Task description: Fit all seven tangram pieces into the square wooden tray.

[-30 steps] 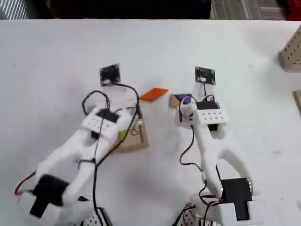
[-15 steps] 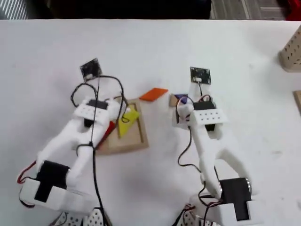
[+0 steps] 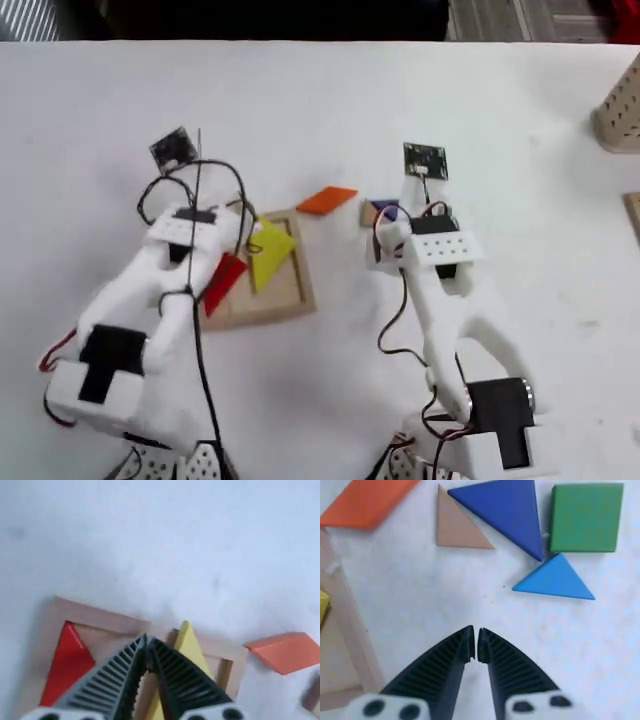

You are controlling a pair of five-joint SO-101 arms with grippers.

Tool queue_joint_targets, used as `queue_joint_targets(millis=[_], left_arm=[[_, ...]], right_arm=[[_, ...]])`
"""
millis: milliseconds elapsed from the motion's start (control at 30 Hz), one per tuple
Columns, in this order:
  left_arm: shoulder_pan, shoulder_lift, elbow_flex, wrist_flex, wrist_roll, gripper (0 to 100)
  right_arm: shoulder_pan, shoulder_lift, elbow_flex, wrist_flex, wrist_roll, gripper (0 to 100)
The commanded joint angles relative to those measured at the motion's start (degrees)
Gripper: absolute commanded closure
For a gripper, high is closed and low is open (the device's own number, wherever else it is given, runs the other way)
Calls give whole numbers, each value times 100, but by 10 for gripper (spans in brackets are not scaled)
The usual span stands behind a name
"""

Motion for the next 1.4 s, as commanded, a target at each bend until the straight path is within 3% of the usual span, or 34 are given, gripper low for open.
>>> queue_joint_targets(millis=[0, 467, 667, 800, 967, 1133, 1233, 1367], left_arm=[[189, 593, -853, 97, 35, 979], [1068, 760, -1160, 316, -510, 979], [1086, 646, -1169, 325, -668, 979], [699, -277, -1116, 668, -668, 979], [585, -1938, -167, 844, -668, 977], [1534, -3266, 1503, 774, -712, 977], [2035, -3591, 2488, 299, -1055, 977], [2387, -3785, 2848, 281, -1204, 976]], right_arm=[[-31, -145, 0, -66, 53, 980], [-22, -145, 0, -75, 53, 980], [-31, -145, 0, -92, 53, 978], [-40, -145, 0, -92, 53, 978], [-66, -145, 0, -92, 62, 978], [-48, -145, 0, -92, 62, 978], [-40, -145, 0, -92, 62, 978], [-66, -136, 0, -92, 62, 978]])
